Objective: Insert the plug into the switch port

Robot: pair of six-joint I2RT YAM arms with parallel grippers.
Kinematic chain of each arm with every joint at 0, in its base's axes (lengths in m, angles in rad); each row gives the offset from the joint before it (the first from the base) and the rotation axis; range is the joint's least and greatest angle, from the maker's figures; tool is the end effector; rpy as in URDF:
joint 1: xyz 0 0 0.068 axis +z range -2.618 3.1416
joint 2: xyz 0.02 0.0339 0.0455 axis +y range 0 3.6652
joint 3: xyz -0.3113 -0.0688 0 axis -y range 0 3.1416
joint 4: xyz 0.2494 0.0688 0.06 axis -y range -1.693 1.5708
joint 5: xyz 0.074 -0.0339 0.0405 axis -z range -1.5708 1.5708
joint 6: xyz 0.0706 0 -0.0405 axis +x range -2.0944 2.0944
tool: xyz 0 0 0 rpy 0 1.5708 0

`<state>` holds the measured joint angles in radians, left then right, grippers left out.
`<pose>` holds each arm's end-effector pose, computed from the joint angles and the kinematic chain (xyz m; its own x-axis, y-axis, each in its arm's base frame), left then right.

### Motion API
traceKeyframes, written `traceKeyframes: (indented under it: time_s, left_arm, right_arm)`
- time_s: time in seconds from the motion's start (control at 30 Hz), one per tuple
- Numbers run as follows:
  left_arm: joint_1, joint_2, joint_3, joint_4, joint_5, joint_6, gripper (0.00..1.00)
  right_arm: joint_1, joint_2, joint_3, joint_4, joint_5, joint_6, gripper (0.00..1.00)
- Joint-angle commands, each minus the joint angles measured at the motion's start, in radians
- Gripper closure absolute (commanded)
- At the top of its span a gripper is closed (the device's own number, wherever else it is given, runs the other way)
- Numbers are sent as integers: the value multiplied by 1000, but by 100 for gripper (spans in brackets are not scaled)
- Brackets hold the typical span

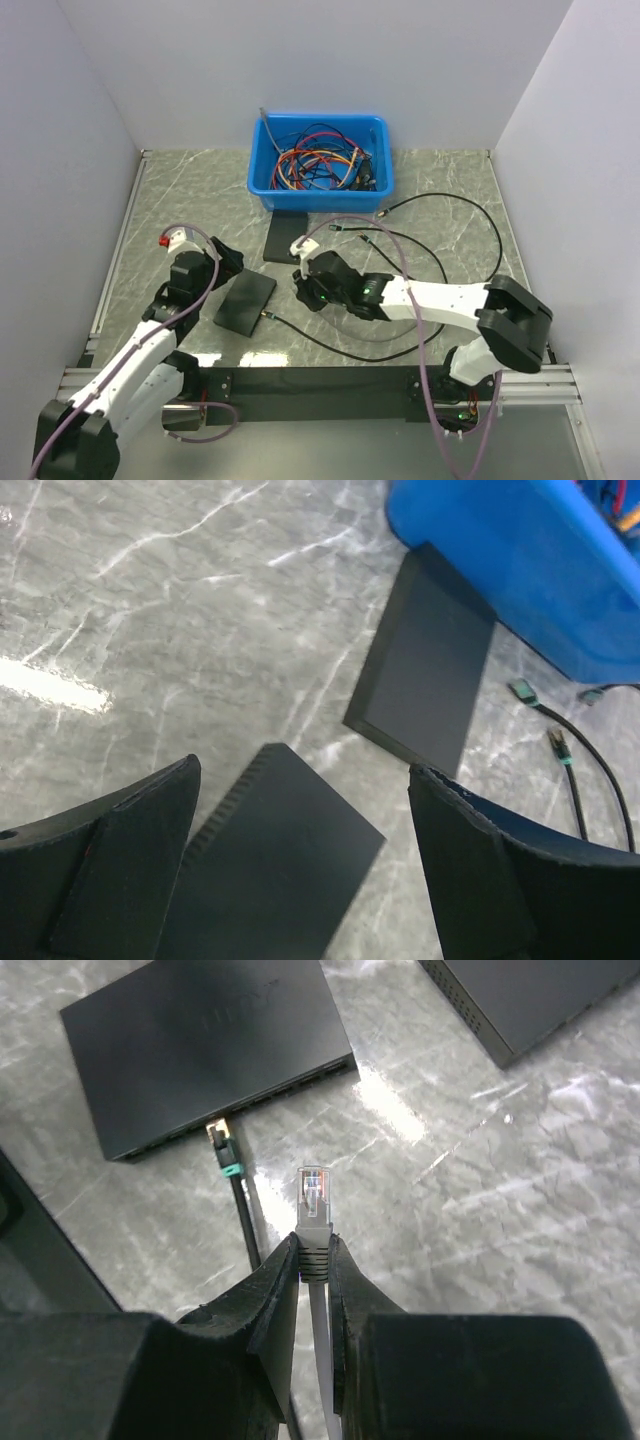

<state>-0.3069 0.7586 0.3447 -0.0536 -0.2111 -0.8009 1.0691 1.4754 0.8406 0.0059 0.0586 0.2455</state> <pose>0.1705 -0.0385 0.2178 -0.3831 -0.6150 -0.6892 -0.2269 0.7859 -0.5752 0.1689 0.2993 0.2388 -0.4816 -0.3735 -0.7928 -0.7582 0.6313 0.1631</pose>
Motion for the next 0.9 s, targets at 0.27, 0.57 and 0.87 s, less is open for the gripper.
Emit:
traceKeyframes:
  time_s: [0.27,0.57,0.87]
  left_arm:
    - [137,185,-9,238,217,40,10]
    - [143,298,-16,305,317,13,9]
    - [143,407,-23,379,335,-27,11]
  right_arm:
    - [3,259,239,-89,-23,-83,100]
    - [5,330,290,-92,-48,-97,100]
    - [5,353,301,-81,-88,-86,100]
